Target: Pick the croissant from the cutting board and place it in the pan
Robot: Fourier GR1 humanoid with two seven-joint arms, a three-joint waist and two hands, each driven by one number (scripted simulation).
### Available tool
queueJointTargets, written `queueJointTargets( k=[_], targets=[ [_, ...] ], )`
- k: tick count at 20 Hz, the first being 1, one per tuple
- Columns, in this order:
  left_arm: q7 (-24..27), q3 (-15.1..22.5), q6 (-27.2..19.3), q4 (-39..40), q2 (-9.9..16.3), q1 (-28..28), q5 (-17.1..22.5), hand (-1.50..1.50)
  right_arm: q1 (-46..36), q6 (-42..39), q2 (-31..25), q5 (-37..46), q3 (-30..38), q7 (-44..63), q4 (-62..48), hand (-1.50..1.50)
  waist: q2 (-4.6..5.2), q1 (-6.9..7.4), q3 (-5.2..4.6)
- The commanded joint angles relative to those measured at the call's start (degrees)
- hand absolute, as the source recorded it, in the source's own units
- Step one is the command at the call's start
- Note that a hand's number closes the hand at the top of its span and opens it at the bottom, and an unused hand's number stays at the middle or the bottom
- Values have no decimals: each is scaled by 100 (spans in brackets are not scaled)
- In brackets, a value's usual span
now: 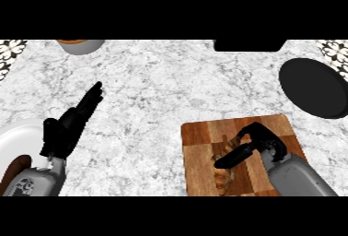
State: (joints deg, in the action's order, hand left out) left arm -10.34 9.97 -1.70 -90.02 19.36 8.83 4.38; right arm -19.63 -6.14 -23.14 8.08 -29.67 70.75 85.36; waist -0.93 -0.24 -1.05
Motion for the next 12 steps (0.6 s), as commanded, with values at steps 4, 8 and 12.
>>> queueJointTargets(
  k=[4,8,12],
  targets=[
    [227,-105,34,190,-51,-81,-25,0,184,282,-624,1671,-864,-1587,779,150,58,-42,105],
    [81,-3,41,-180,-68,-264,-70,0,136,688,-854,2391,-879,-1941,1376,150,53,-5,106],
    [264,-176,59,255,-73,-26,-79,0,-114,1053,-1001,3417,-869,-1557,2106,150,48,-89,97]
  ],
)
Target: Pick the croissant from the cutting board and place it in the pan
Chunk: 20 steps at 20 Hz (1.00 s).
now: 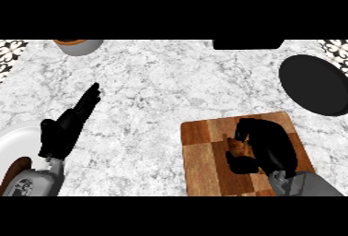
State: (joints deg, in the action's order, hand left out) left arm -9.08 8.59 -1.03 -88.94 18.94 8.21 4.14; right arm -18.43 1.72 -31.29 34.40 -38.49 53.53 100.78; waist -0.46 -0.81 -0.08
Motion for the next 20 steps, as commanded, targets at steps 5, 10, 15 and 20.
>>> queueJointTargets(
  k=[5,10,15,20],
  targets=[
    [-324,130,-78,-251,-122,-16,-138,0,-240,513,-403,1609,320,268,1382,150,3,-7,7],
    [-16,-59,178,-248,-67,-162,-97,0,371,995,-389,1581,1203,-171,1250,150,41,64,10],
    [-221,-265,344,-218,-85,4,-10,0,332,1084,108,1589,1690,-243,1053,150,42,86,8],
    [-226,-127,171,-240,-231,46,-266,0,570,2187,-4,121,2738,-2172,-359,150,65,120,16]
  ],
)
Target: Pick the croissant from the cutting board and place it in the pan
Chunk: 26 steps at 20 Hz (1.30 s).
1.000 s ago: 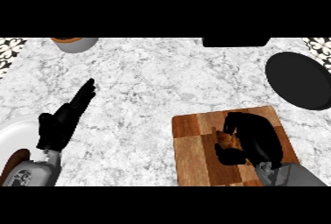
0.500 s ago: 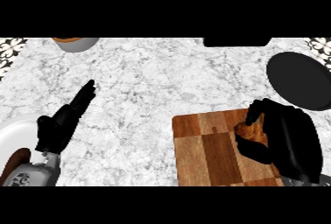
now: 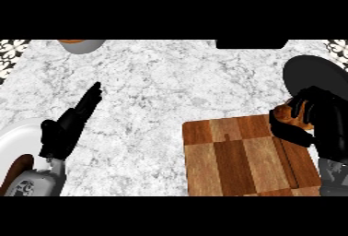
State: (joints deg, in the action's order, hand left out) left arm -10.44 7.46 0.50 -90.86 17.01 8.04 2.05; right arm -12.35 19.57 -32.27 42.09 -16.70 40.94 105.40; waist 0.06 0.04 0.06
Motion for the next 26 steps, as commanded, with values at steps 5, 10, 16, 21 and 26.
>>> queueJointTargets(
  k=[5,10,16,21,26],
  targets=[
    [-12,-43,222,38,-93,31,-79,0,-508,466,134,-745,1087,-2080,-2376,150,12,53,-1],
    [270,-297,311,244,-28,-23,-26,0,-920,1033,110,-693,1611,-3097,-3994,150,23,73,-1],
    [-167,-83,214,-301,-173,-99,-174,0,-2126,1033,-159,-1275,2418,-4689,-6328,150,40,186,7],
    [-464,-1,226,-396,-292,185,-230,0,-2922,1325,-144,-1203,2719,-5505,-7937,150,70,243,12],
    [109,-201,463,-100,-169,39,-134,0,-2968,1584,-303,-1394,3115,-6397,-8686,150,111,284,18]
  ],
)
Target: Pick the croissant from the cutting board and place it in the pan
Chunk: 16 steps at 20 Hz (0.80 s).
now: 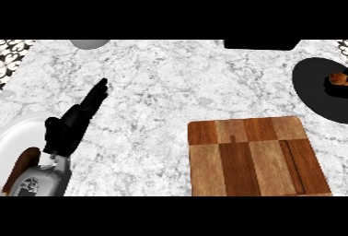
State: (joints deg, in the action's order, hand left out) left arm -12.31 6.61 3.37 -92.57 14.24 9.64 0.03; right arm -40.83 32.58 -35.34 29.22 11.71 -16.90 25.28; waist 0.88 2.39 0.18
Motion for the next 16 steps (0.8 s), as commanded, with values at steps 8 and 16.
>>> queueJointTargets(
  k=[8,16],
  targets=[
    [76,99,4,194,-162,244,-159,0,-535,-856,-487,206,96,567,-1845,-150,110,163,14],
    [97,11,40,188,-136,209,-116,0,-566,-1252,-386,-623,906,-399,-1651,-150,130,123,46]
  ],
)
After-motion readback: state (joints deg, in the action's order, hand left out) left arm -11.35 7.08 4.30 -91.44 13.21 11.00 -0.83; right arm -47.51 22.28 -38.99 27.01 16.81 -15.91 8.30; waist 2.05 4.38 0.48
